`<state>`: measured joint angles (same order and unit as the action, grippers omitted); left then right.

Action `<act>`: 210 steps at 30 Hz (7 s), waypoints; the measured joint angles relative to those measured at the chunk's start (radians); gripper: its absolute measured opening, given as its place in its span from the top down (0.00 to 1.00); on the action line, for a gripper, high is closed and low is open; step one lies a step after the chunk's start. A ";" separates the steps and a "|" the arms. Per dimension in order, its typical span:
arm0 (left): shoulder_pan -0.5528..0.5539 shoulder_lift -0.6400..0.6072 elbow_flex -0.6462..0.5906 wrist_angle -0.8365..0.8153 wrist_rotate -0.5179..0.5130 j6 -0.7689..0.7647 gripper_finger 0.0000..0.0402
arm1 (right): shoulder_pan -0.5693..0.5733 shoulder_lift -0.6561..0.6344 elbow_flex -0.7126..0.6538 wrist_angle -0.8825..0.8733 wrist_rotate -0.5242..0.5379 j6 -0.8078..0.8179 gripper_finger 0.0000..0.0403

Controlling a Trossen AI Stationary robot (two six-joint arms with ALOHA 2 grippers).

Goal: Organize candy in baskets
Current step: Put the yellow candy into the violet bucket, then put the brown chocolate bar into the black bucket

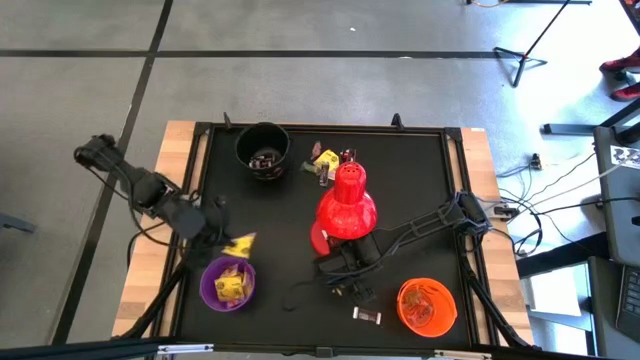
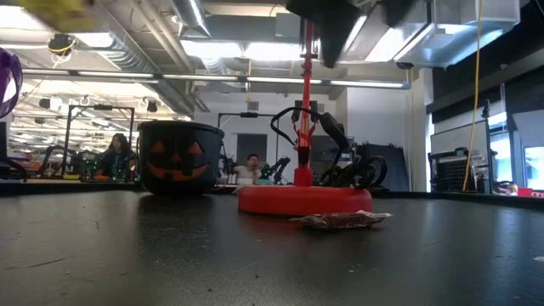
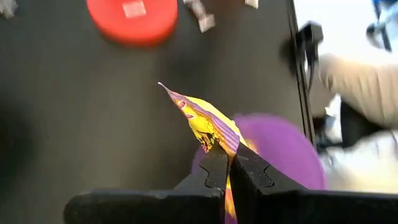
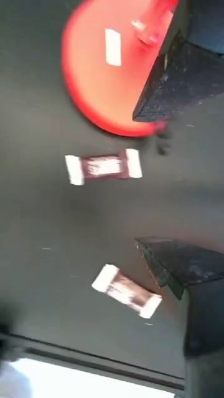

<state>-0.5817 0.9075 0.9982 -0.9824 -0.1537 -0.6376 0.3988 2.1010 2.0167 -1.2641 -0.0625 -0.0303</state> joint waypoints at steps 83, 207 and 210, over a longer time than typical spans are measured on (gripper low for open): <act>-0.152 0.205 0.007 -0.029 0.200 -0.032 0.61 | 0.000 0.000 0.000 0.746 0.002 0.000 0.22; 0.078 0.041 -0.491 1.149 -0.133 0.430 0.58 | 0.085 0.028 -0.030 0.466 0.445 0.269 0.22; 0.075 0.041 -0.491 1.148 -0.123 0.429 0.58 | 0.085 0.012 -0.085 0.490 0.442 0.292 0.22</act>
<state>-0.5067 0.9485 0.5076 0.1654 -0.2766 -0.2081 0.4843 2.1126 1.9315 -0.7744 0.3796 0.2620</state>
